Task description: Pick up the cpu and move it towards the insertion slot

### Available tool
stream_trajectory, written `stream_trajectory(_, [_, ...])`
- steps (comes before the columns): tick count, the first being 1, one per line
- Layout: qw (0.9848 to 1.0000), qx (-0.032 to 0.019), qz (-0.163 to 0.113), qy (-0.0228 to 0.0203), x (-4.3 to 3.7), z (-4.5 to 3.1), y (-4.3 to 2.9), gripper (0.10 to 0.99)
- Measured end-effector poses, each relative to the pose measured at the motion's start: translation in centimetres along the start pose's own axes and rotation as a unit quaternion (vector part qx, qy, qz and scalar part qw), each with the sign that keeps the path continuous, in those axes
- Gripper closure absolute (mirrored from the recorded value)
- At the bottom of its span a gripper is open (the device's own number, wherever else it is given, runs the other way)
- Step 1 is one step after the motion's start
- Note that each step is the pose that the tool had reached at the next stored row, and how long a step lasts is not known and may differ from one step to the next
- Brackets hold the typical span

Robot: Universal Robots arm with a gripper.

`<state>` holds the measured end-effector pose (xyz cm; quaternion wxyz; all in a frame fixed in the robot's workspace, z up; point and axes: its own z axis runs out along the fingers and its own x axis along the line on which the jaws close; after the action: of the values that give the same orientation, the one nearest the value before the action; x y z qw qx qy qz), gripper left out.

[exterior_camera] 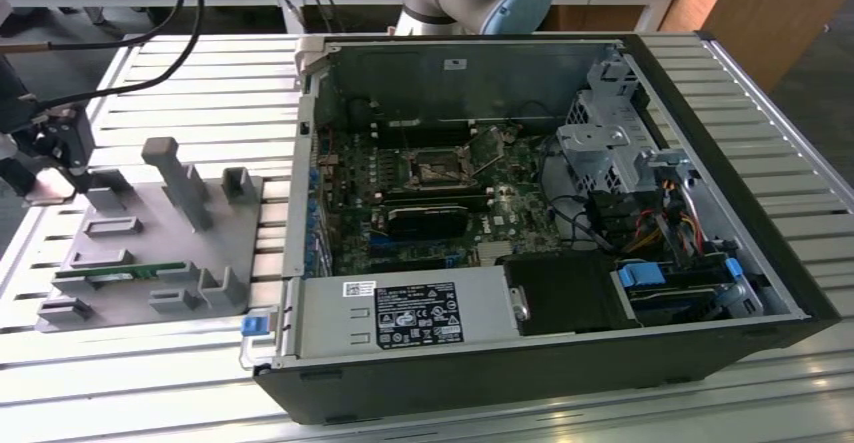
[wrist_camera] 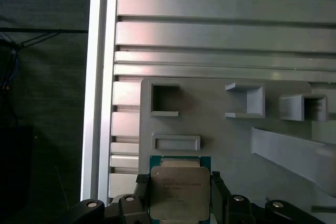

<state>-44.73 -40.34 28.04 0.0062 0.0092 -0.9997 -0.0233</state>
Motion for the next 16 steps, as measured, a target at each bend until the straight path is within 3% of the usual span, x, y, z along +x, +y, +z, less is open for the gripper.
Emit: stream_trajectory(16, [1.0000, 0.0000, 0.000, 0.0000, 0.01, -1.04, 0.13, 0.541])
